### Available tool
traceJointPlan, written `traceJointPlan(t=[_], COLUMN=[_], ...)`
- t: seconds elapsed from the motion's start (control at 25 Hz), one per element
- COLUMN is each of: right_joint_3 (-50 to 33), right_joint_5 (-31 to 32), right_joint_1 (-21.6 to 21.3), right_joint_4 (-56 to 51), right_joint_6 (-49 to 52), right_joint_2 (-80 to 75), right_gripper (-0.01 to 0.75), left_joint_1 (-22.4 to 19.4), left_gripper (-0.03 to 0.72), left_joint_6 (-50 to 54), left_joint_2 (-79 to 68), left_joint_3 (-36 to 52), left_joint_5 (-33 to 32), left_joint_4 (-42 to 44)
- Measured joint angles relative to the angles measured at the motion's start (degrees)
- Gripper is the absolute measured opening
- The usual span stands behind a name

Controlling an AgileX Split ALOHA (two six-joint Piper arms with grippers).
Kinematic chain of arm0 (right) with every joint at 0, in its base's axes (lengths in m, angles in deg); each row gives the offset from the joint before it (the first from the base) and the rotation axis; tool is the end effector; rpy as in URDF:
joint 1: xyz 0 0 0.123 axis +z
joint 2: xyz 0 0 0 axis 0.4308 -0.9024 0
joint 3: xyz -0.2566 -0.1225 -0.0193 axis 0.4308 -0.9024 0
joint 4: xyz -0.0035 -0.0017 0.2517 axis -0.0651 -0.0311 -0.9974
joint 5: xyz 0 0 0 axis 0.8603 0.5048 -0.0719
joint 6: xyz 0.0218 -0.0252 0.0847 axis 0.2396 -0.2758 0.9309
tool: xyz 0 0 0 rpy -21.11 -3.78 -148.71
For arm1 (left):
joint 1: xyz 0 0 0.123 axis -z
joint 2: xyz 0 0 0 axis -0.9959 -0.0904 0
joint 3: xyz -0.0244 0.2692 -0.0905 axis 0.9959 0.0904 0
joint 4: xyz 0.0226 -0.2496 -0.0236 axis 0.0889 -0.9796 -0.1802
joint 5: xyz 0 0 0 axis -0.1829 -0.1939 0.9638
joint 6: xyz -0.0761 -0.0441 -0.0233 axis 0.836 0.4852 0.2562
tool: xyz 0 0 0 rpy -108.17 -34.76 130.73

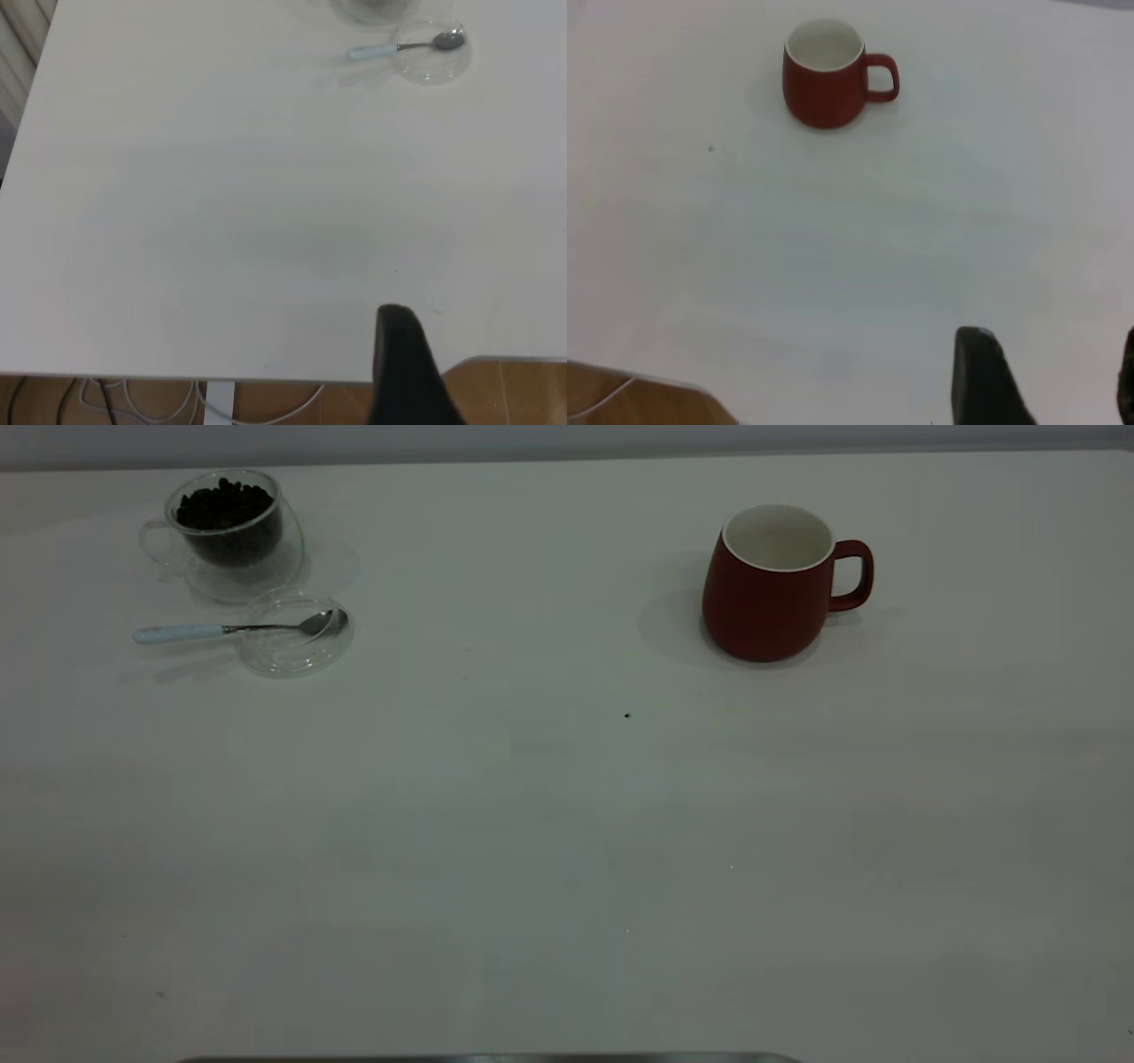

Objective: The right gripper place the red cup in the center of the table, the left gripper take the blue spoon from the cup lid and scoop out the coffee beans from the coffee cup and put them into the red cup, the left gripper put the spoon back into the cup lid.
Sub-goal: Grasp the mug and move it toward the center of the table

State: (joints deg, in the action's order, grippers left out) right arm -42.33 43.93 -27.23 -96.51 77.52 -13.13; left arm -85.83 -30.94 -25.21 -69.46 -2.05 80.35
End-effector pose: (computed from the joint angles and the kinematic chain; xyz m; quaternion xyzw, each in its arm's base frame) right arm -0.0013 0.0162 0.2648 -0.0796 0.8759 0.0447 0.4738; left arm -0.0097 0.0025 0.2665 -0.0155 0.8728 0.0169 0.4876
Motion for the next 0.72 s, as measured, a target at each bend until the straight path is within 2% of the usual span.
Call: traceJointPlan(t=[0.2,0.44,0.6,0.72], right_joint_3=[0.37,0.54,1.06,4.13], right_joint_5=[-4.17,-21.22,-34.19,-39.41], right_joint_1=[0.0,0.0,0.0,0.0], right_joint_4=[-2.29,-9.44,-22.32,-34.74], right_joint_6=[0.24,-6.23,-16.83,-27.13], right_joint_2=[-10.46,-29.76,-46.59,-58.03], right_gripper=[0.403,0.467,0.483,0.483], left_joint_1=[0.0,0.0,0.0,0.0], left_gripper=[0.493,0.493,0.493,0.493], left_joint_6=[0.0,0.0,-0.05,-0.05], left_joint_2=[0.0,0.0,0.0,0.0], left_joint_3=[0.0,0.0,0.0,0.0], left_joint_5=[0.0,0.0,0.0,0.0], left_joint_4=[0.0,0.0,0.0,0.0])
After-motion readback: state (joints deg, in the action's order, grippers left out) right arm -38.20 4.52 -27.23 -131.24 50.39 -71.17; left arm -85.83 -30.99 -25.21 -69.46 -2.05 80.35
